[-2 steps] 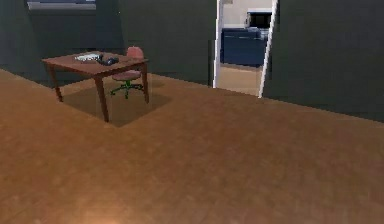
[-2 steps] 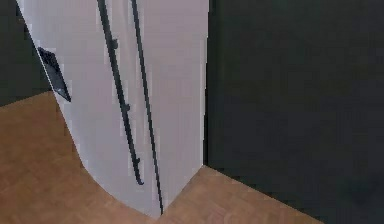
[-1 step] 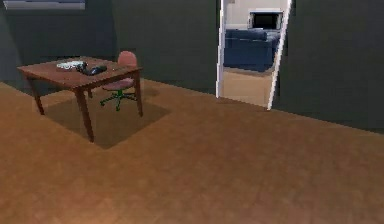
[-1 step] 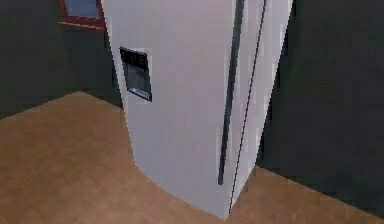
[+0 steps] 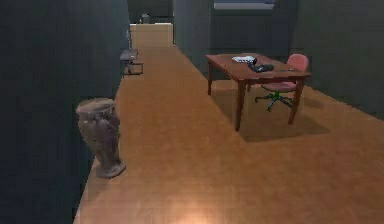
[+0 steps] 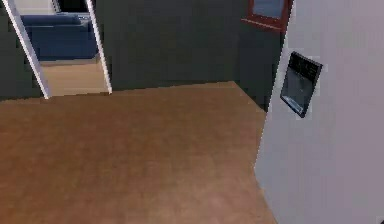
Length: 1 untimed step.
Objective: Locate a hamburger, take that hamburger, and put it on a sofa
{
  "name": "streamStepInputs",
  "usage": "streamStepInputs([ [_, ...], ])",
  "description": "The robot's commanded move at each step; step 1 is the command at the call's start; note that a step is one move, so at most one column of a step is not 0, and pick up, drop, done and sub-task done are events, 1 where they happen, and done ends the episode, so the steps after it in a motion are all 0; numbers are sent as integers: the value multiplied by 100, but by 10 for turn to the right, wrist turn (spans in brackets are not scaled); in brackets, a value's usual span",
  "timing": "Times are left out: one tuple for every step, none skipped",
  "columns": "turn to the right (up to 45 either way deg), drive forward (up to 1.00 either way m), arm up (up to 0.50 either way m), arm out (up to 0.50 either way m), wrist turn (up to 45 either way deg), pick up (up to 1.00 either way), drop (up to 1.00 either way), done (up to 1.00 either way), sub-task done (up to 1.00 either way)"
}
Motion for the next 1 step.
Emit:
streamStepInputs([
  [0, 100, 0, 0, 0, 0, 0, 0, 0],
])
